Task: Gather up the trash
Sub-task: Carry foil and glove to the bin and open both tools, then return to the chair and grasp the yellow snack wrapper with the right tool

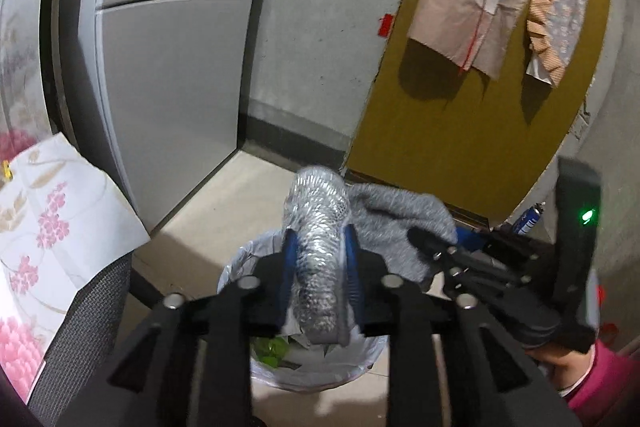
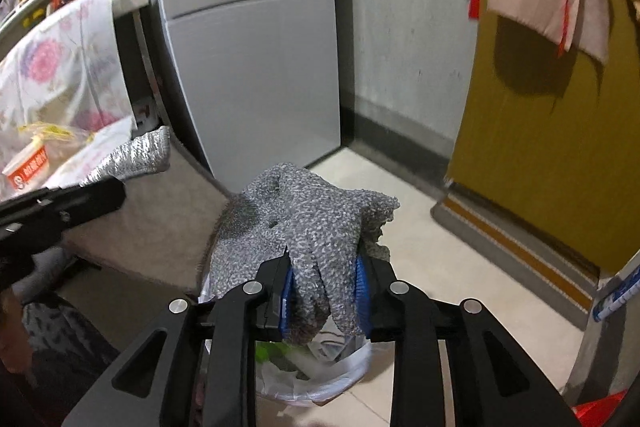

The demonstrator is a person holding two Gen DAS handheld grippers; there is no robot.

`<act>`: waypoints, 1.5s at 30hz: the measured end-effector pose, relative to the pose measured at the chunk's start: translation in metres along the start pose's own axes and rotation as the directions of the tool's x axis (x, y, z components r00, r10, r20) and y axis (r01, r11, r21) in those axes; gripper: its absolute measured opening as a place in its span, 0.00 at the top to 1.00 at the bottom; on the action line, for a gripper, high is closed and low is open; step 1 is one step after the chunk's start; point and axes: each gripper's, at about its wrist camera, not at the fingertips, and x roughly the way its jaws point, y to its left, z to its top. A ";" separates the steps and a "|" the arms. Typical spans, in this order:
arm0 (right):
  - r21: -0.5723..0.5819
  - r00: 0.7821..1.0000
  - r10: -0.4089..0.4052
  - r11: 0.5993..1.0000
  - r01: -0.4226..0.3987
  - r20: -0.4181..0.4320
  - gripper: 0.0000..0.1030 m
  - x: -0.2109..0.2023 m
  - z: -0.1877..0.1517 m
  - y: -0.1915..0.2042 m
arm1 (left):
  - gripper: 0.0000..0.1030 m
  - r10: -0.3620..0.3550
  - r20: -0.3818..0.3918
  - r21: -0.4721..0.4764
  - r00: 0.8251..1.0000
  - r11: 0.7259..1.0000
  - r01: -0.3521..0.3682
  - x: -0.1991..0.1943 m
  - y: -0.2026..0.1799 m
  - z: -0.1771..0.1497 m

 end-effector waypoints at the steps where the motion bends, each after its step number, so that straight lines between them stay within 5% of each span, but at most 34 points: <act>1: 0.006 1.000 0.001 1.000 -0.001 -0.012 0.71 0.008 -0.001 -0.001 | 0.68 0.001 -0.003 -0.006 1.000 1.000 -0.001 0.002 0.002 0.001; 9: 0.047 0.994 0.010 0.999 -0.005 -0.108 0.48 0.042 -0.006 -0.007 | 0.66 0.036 0.014 -0.043 0.999 0.998 -0.035 -0.003 0.018 0.006; 12: 0.055 0.994 0.019 0.998 -0.013 -0.111 0.47 0.037 -0.004 -0.007 | 0.66 0.056 0.031 -0.053 0.998 0.997 -0.054 -0.012 0.023 0.008; 21: 0.086 0.995 0.009 0.996 -0.018 0.103 0.47 -0.036 0.034 0.004 | 0.66 0.134 0.096 -0.081 0.986 0.989 -0.126 -0.064 0.039 0.006; 28: -0.019 0.974 0.130 0.992 -0.129 0.187 0.47 -0.081 0.054 0.064 | 0.62 0.241 0.109 -0.078 0.964 0.969 -0.234 -0.119 0.050 -0.014; 36: -0.243 0.937 0.331 0.924 -0.297 0.113 0.42 -0.089 0.051 0.173 | 0.45 0.398 0.098 -0.195 0.912 0.906 -0.375 -0.186 0.092 -0.047; 45: -0.400 0.896 0.440 0.833 -0.382 0.060 0.39 -0.094 0.049 0.269 | 0.41 0.572 0.050 -0.374 0.819 0.771 -0.516 -0.253 0.156 -0.080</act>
